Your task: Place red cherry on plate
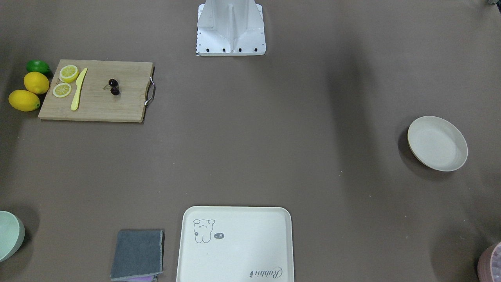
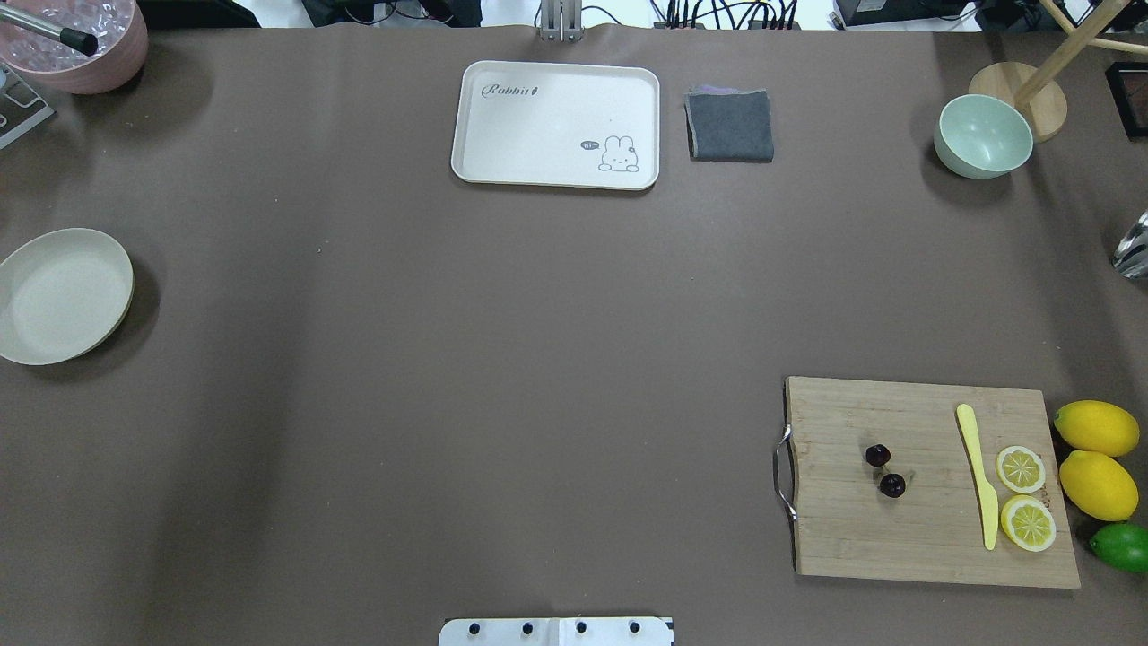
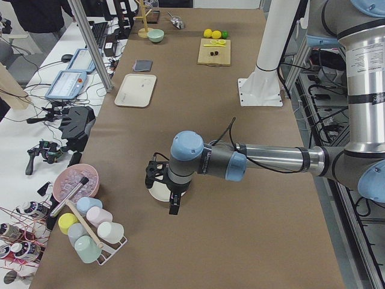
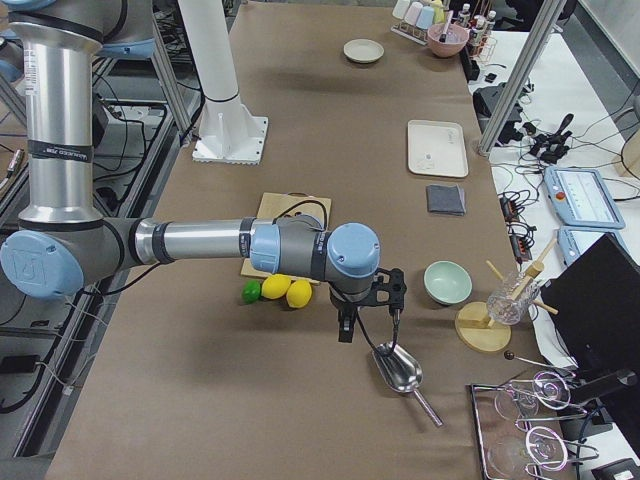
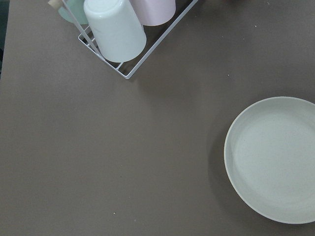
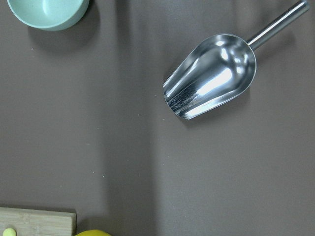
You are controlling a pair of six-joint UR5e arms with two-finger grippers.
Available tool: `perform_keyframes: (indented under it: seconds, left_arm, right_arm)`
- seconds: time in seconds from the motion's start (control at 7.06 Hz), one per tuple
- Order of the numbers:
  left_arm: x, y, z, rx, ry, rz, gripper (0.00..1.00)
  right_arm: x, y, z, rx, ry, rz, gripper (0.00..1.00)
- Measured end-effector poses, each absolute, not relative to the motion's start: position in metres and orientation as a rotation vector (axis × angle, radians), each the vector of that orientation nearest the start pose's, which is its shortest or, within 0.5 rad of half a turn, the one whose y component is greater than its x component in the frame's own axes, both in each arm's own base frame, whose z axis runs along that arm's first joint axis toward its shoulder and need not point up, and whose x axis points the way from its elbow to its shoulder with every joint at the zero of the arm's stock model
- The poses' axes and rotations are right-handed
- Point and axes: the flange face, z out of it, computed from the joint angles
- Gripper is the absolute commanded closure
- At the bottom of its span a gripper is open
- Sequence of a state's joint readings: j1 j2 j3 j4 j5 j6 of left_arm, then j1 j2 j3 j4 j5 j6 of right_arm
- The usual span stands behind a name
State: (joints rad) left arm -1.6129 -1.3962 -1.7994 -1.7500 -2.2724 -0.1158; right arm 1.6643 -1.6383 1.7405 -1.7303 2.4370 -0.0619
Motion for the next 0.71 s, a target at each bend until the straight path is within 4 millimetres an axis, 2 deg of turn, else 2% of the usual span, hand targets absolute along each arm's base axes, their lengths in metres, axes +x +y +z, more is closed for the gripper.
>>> perform_keyframes:
  seconds: [0.28, 0.42, 0.57, 0.71]
  left_arm:
    - [-0.079, -0.434, 0.608, 0.217, 0.717, -0.039, 0.02]
    - [-0.064, -0.438, 0.609, 0.240, 0.726, 0.005, 0.02]
    - [-0.048, -0.444, 0.618, 0.289, 0.740, 0.064, 0.02]
    - [-0.028, -0.455, 0.638, 0.348, 0.765, 0.133, 0.02]
  right_arm:
    - [0.100, -0.450, 0.613, 0.017, -0.867, 0.060, 0.00]
    - [0.100, -0.450, 0.610, 0.017, -0.867, 0.070, 0.00]
    - [0.100, -0.450, 0.606, 0.019, -0.867, 0.079, 0.00]
    - [0.100, -0.450, 0.601, 0.024, -0.867, 0.085, 0.00]
